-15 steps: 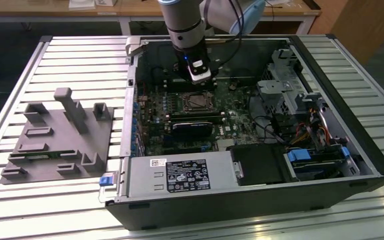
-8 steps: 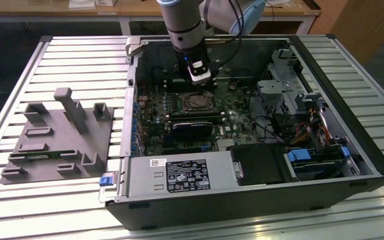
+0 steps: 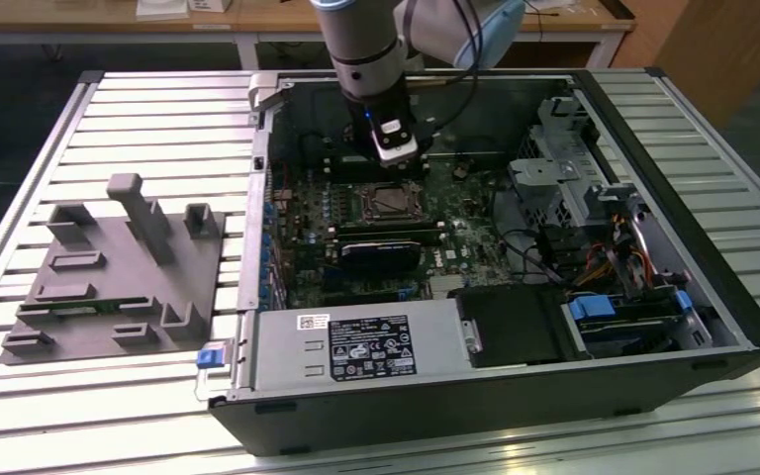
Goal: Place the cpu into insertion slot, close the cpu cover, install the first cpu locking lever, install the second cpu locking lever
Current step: 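Install the first cpu locking lever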
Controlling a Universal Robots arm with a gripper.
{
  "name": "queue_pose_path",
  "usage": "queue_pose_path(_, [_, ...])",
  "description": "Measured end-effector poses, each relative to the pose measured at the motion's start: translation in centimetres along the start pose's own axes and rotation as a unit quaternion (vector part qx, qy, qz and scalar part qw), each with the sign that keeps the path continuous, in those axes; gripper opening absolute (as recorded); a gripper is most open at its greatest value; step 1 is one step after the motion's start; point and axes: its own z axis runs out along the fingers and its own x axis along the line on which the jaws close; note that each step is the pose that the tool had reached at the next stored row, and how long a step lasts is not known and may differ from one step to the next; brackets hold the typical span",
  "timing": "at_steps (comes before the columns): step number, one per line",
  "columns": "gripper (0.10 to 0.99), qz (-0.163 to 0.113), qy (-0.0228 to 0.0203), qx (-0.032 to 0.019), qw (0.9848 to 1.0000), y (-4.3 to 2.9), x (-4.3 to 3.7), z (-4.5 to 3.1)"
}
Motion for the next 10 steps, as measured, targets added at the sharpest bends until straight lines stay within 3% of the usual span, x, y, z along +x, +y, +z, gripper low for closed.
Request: queue_pose_path(10, [0.106,0.004,-0.0007,0.0010,1.0000,0.04,0.06,-0.22])
